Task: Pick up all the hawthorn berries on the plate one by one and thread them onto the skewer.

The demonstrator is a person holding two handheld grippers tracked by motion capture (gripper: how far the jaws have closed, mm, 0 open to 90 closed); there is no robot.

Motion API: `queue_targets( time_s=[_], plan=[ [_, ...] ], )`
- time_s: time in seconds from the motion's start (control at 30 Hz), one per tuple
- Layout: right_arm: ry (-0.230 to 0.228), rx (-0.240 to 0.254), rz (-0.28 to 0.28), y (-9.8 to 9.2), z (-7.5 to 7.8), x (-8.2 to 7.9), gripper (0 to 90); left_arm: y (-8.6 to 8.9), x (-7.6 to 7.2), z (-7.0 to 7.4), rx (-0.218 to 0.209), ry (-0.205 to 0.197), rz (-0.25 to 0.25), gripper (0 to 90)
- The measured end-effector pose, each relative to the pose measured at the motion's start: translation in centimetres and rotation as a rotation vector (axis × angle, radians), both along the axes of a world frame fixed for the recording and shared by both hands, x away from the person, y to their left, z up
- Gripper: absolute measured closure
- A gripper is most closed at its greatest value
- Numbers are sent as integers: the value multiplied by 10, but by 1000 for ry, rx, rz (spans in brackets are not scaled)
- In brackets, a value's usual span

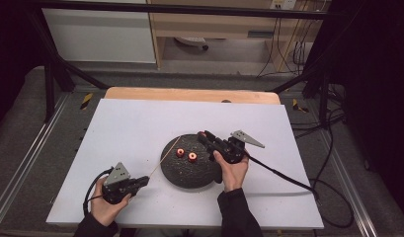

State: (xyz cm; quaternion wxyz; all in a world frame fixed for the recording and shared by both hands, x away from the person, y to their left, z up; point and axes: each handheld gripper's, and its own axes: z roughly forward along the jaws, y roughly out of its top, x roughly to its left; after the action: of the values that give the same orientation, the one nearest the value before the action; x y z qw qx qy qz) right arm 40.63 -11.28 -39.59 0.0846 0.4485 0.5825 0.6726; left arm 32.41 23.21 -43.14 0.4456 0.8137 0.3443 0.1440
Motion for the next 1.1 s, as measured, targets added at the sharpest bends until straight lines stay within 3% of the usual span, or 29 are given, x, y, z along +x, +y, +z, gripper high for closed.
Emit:
queue_targets(
  time_s=[0.6,1.1],
  plan=[
    [-57,144,-54,-4,13,9,615,-18,1,11,-54,-11,-3,881],
    [-88,196,-98,-4,15,10,616,-43,3,18,-92,-14,-9,882]
  ],
)
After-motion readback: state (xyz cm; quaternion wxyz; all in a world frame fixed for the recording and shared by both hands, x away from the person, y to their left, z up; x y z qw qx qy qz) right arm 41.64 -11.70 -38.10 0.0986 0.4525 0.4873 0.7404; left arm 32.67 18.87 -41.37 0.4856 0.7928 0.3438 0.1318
